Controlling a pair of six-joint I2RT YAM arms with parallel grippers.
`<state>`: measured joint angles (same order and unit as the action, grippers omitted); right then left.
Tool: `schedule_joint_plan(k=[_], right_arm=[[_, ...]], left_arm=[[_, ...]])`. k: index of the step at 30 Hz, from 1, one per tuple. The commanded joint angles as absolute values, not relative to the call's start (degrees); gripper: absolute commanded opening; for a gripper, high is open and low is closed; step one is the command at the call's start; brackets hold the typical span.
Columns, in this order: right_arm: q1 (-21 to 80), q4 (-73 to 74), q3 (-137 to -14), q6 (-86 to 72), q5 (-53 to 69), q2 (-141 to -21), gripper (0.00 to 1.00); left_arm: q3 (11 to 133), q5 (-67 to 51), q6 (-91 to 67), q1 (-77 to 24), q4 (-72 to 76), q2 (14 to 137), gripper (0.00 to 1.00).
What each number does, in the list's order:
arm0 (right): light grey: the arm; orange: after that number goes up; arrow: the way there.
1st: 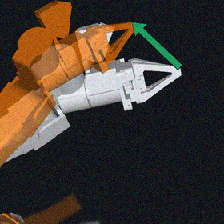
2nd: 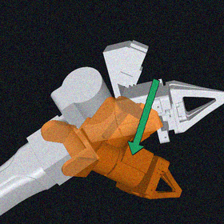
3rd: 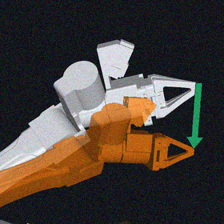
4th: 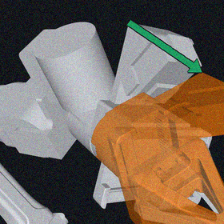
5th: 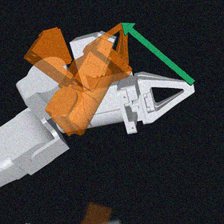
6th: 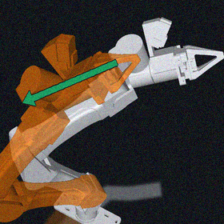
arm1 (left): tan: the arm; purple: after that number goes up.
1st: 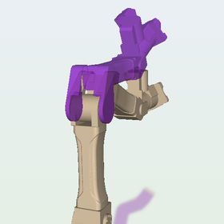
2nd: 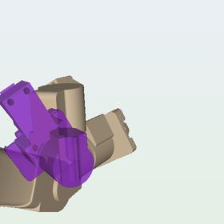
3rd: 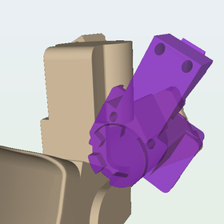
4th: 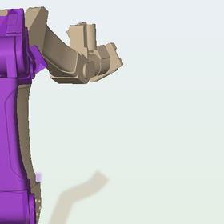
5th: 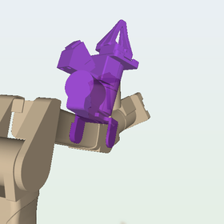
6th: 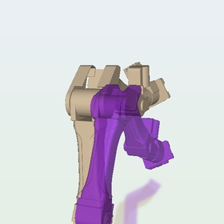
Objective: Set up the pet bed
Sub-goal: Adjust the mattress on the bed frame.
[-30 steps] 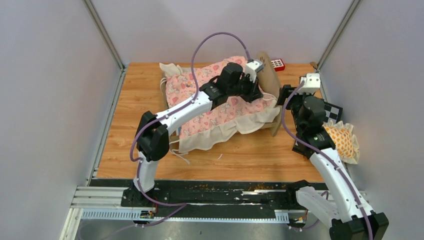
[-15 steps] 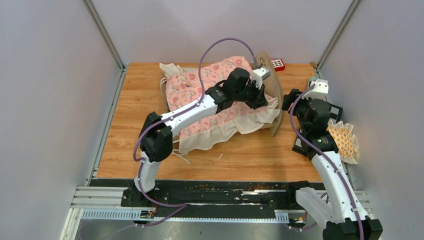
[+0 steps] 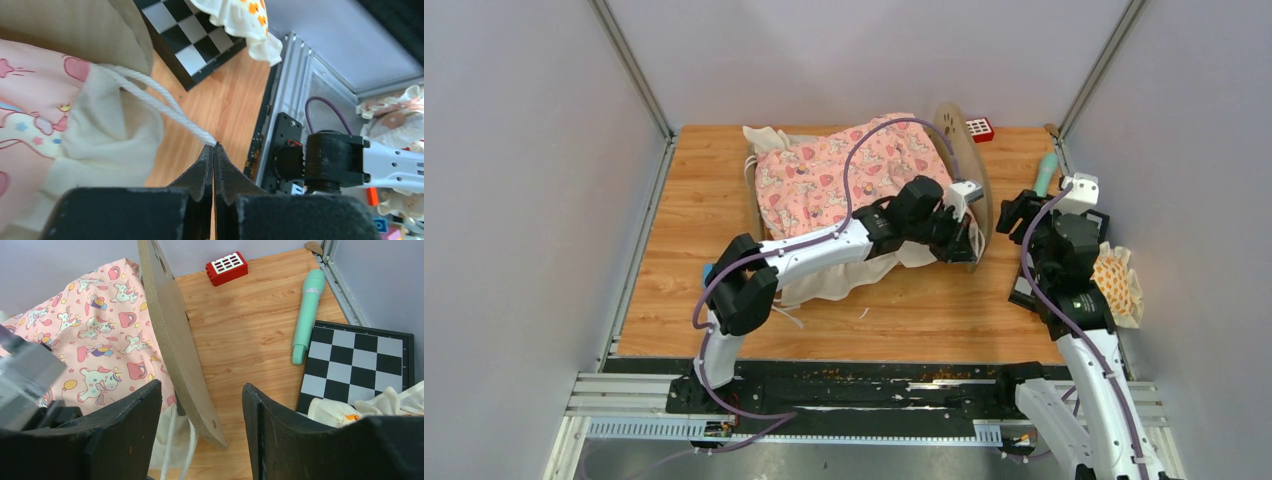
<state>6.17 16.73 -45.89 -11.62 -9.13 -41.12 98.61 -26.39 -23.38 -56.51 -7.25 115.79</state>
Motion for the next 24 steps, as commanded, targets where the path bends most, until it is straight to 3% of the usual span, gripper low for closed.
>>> schedule_joint_plan(k=[1,4,15,21,24], right_arm=[[5.81,18.52,-48.52,-12.81,-9.82,-39.3,0.6],[5.8,18.93,-48.3,-13.23,-10.09,-38.45,0.6],[5.73,21.38,-48.96,-14.29,-11.61,-36.5,0.61],[5.71,27.04,-53.07,-16.37,-11.82,-33.4,0.66],[5.72,34.42,-60.92,-19.34,-12.6,-31.92,0.7]], left_arm=[[97.4,-29.78,-28.91,-57.22,-0.66,111.51,0.0],[97.46,-29.8,-29.2,-57.83,-1.1,111.66,0.0],[92.16,-32.02,-33.77,-58.78,6.38,111.7,0.14],[88.54,-30.57,-32.19,-59.05,6.11,110.24,0.4],[85.47,-28.65,-31.55,-59.05,6.44,108.43,0.46]])
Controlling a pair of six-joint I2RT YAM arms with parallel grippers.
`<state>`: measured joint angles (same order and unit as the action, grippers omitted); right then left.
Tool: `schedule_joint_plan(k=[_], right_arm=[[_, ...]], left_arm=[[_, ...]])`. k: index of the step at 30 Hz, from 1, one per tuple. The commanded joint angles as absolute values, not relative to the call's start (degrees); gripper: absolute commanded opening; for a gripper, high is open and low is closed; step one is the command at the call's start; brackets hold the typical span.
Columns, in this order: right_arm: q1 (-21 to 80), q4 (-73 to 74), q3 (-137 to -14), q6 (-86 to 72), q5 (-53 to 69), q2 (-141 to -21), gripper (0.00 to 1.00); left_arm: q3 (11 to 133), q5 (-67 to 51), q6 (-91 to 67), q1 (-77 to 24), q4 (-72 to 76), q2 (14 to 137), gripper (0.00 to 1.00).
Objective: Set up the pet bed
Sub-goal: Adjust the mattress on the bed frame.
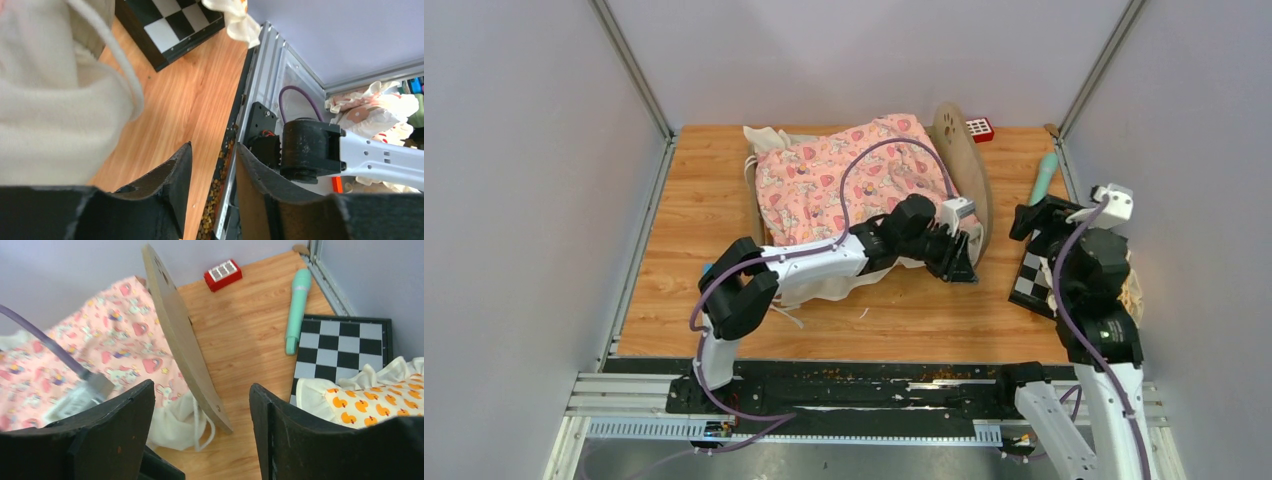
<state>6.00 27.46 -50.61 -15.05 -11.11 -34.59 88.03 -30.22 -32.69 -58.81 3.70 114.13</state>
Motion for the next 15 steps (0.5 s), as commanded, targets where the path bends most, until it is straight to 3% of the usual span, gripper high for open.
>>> schedule_joint_plan(k=[1,10,15], right_arm=[[5.71,36.75,-64.35,-20.27,-12.5,-31.38,0.72],[6.28,47.87,-98.22,-35.52,-4.77,-29.47,0.73],[9.41,44.4,-101.23,-45.48,2.52,-29.02,0.72]], left_arm=[[84.39,-27.83,-31.48,-59.02,6.69,107.63,0.46],[70.33,-20.24,-31.76,-59.04,10.08,96.38,0.47],[66.87,-16.48,-30.97,-59.13,8.77,91.53,0.48]])
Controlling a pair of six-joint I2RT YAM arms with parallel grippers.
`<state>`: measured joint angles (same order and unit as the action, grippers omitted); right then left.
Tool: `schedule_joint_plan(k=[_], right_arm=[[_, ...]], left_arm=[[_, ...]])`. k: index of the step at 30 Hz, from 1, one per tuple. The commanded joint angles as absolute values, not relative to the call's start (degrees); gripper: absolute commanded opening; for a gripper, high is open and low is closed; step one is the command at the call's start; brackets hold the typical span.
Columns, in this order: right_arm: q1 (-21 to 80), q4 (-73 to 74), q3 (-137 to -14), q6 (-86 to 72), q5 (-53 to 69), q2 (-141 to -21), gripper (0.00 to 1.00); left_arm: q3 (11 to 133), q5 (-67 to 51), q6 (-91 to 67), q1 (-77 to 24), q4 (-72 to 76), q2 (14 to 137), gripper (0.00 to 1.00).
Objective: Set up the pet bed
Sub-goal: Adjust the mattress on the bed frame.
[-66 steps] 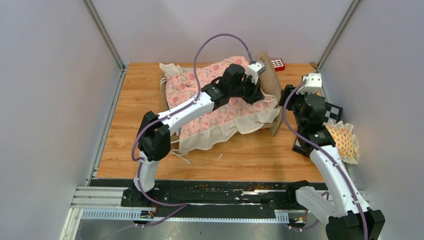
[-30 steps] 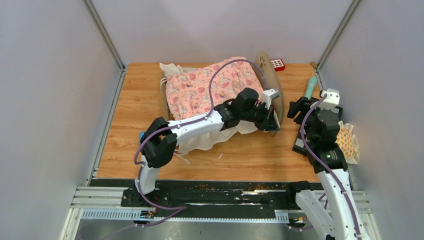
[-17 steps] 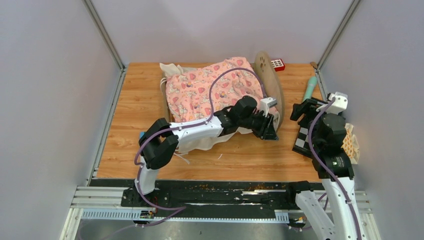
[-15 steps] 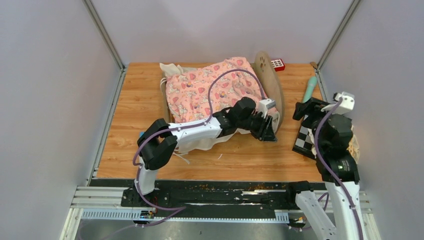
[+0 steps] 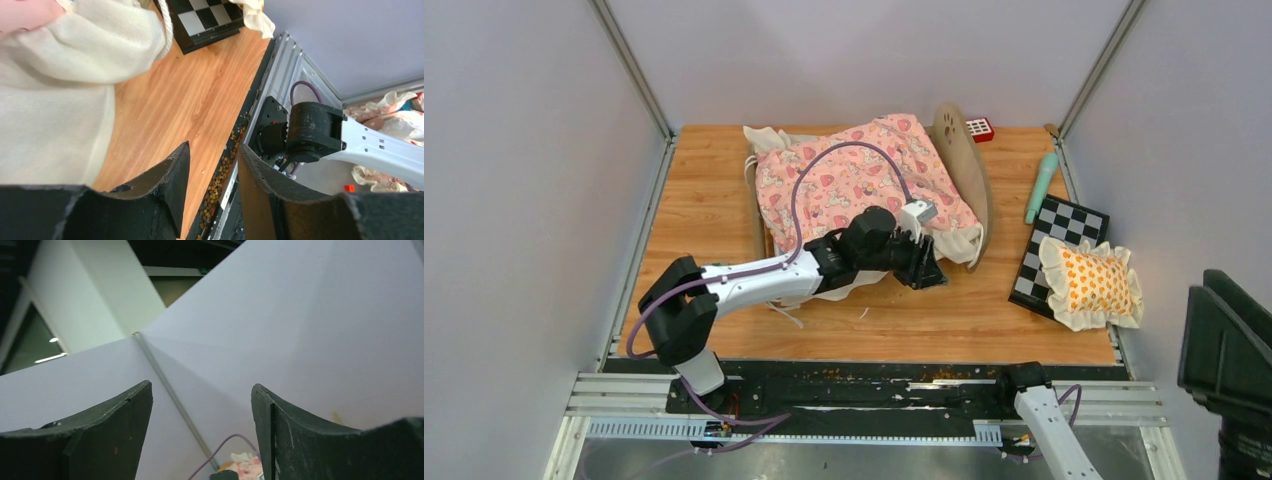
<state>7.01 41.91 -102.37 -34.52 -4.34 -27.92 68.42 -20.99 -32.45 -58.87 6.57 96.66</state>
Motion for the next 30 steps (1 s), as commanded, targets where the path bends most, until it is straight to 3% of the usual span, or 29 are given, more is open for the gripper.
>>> schedule_joint_plan(k=[1,7,13,17,30], right_arm=[[10.28,43.44,-99.98,-46.84,2.76,-28.56,0.71],[15.36,34.4,-90.82,-51.6,1.21,-23.71,0.69],[16.77,35.64,-91.03,-50.87,-4.44,-22.4,0.66],[16.79,33.29,-90.73,-50.4,-1.91,-21.9,0.66],[17.58,29.38,-86.39,-49.69,-3.69,-20.17,0.63]], left_arm=[[66.51,-15.86,-30.6,-59.17,8.41,90.89,0.48],[64.85,-11.92,-28.14,-59.22,4.54,87.6,0.48],[58.97,-1.63,-25.96,-59.23,1.72,81.78,0.52],[52.07,5.73,-27.38,-59.19,1.7,77.75,0.53],[42.5,16.94,-29.31,-59.24,-5.52,57.97,0.58]])
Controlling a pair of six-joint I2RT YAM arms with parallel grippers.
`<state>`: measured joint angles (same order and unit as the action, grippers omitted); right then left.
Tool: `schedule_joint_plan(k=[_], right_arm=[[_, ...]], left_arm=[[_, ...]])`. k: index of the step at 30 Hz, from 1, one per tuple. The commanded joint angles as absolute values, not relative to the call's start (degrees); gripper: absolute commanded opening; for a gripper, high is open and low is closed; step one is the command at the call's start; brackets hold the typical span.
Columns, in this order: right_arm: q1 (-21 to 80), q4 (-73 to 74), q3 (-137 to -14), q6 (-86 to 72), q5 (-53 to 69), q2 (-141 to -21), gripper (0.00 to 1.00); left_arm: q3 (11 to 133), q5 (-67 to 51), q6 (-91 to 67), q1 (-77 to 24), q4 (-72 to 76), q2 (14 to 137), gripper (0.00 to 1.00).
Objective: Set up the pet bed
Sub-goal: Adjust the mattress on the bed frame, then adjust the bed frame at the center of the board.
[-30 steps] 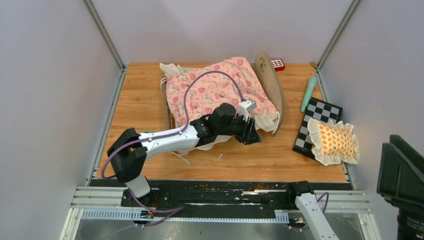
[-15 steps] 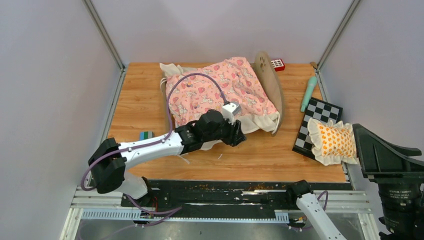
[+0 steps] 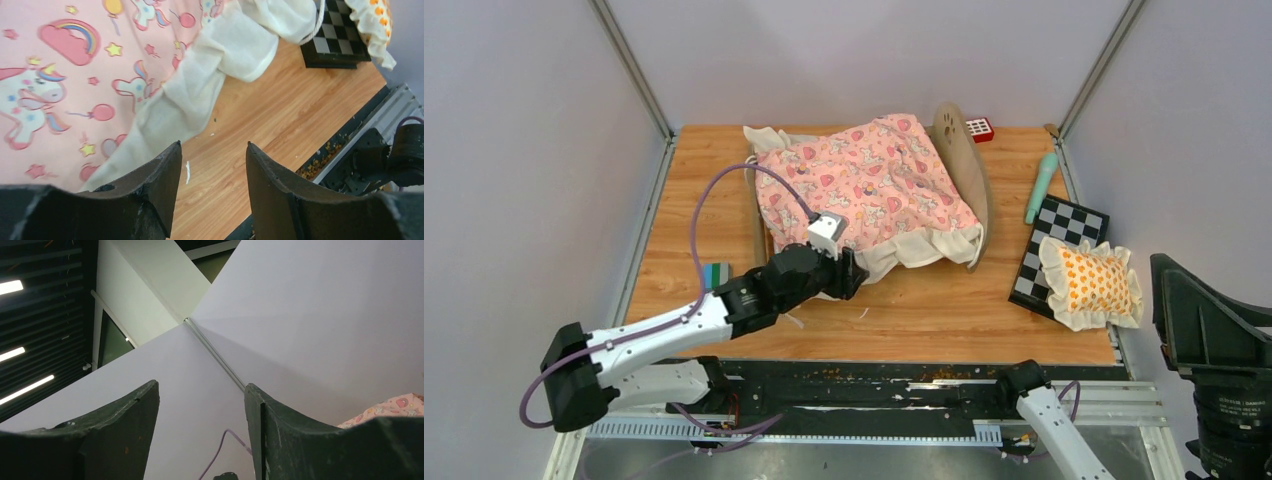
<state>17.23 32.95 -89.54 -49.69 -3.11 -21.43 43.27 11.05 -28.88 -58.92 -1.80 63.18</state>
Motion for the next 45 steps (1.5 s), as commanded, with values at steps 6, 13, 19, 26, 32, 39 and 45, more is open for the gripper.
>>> schedule_joint_plan(k=[6,13,19,26,32,39,45], right_arm=[[17.65,26.36,-83.99,-51.35,-1.06,-20.11,0.62],[17.85,29.88,-79.77,-47.12,-7.88,-18.06,0.61],[17.95,23.36,-80.15,-50.76,-1.07,-20.64,0.62],[18.02,25.62,-82.92,-50.85,-4.83,-18.78,0.61],[18.11,25.12,-82.88,-50.85,-6.33,-18.16,0.6],[18.7,25.84,-82.64,-48.94,-9.08,-17.24,0.59],[19.23,24.49,-82.04,-48.83,-7.49,-17.17,0.59]], left_arm=[[41.84,33.1,-31.45,-59.1,-16.71,48.89,0.68],[45.36,46.51,-35.11,-50.77,-33.06,42.83,0.74],[44.55,47.31,-34.62,-43.91,-38.72,41.72,0.78],[39.56,45.15,-35.26,-40.45,-35.02,42.58,0.79],[35.07,37.26,-34.66,-38.81,-27.2,44.86,0.79],[33.43,35.1,-34.15,-38.12,-23.86,47.42,0.75],[32.22,35.08,-35.84,-32.58,-27.65,48.24,0.41]])
